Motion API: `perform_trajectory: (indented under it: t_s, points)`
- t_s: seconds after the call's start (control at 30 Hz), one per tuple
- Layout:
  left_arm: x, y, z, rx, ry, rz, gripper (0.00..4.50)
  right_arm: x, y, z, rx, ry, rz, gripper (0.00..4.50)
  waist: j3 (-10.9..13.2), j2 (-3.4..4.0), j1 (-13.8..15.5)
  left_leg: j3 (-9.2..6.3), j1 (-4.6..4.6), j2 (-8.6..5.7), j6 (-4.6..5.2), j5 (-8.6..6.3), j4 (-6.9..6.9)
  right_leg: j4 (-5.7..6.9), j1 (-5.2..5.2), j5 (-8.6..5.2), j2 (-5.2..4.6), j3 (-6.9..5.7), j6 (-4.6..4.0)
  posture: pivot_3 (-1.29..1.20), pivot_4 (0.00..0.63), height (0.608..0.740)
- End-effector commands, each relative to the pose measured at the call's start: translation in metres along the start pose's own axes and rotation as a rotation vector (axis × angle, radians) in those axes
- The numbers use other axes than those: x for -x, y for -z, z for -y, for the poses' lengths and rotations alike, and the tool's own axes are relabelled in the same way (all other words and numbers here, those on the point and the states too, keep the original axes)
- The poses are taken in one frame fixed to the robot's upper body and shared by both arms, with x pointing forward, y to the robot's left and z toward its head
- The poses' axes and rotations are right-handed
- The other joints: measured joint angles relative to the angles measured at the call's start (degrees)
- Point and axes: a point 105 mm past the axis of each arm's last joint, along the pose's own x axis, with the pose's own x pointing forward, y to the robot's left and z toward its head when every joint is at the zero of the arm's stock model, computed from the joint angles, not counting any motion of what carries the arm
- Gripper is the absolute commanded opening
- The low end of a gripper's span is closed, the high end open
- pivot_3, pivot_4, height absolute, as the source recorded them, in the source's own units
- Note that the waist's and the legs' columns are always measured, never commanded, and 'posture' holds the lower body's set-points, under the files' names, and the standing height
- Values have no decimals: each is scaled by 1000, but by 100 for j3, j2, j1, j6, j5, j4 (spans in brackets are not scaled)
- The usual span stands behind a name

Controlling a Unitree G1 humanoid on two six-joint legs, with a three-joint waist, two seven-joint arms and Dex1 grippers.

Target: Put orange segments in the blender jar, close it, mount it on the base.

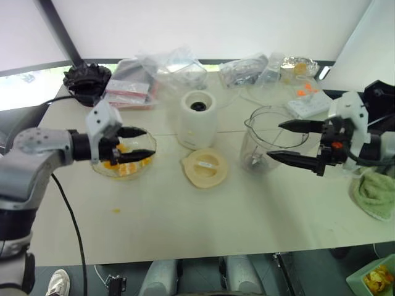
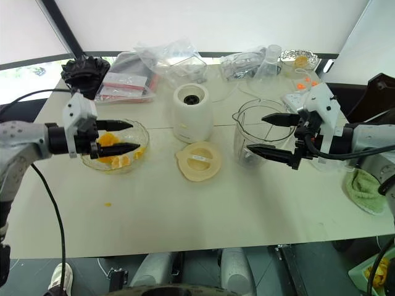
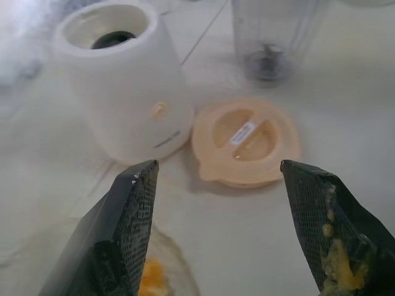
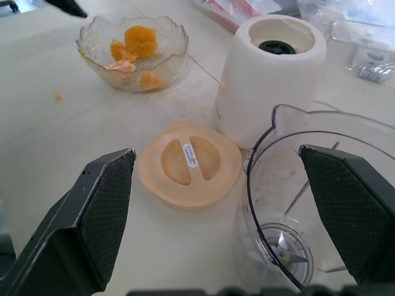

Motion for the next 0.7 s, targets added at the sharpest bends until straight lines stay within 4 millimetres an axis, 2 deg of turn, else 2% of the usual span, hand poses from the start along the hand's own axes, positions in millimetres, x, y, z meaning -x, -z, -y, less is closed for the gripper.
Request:
perform_trajectory:
  t_s: [0.03, 0.23, 0.4, 0.53, 0.7]
  points:
    - [3, -3, -13, -60, -16, -25, 3260, 2, -10, 1, 47, 4, 29, 4421, 1, -1, -13, 0, 0, 0, 0, 0, -1, 0, -1, 0, -1, 1, 1, 0, 150, 740]
    - [12, 10, -34, -151, 37, -165, 3260, -2, -10, 4, 63, -6, 28, 4421, 14, -14, -32, 6, -3, -2, 1, 0, -6, 6, -12, 11, 6, 0, 18, 0, 150, 740]
    - [23, 33, -45, -146, 138, -348, 3260, -6, -8, 2, 62, -11, 38, 4421, 14, -13, -24, 13, -8, -2, 1, -1, -7, 8, -18, 10, 5, 1, 17, 0, 150, 740]
    - [21, 47, -61, -118, 129, -410, 3260, -7, -4, -2, 58, -14, 34, 4421, 16, -15, -10, 16, -20, -4, 1, 0, -1, 11, -25, 12, 7, -2, 20, 0, 150, 740]
    - [18, 71, -66, -53, 152, -467, 3260, -5, -3, -8, 40, 4, 44, 4421, 16, -16, -15, 13, -68, -5, 2, 0, 21, 37, -73, 17, 6, -2, 29, 0, 150, 740]
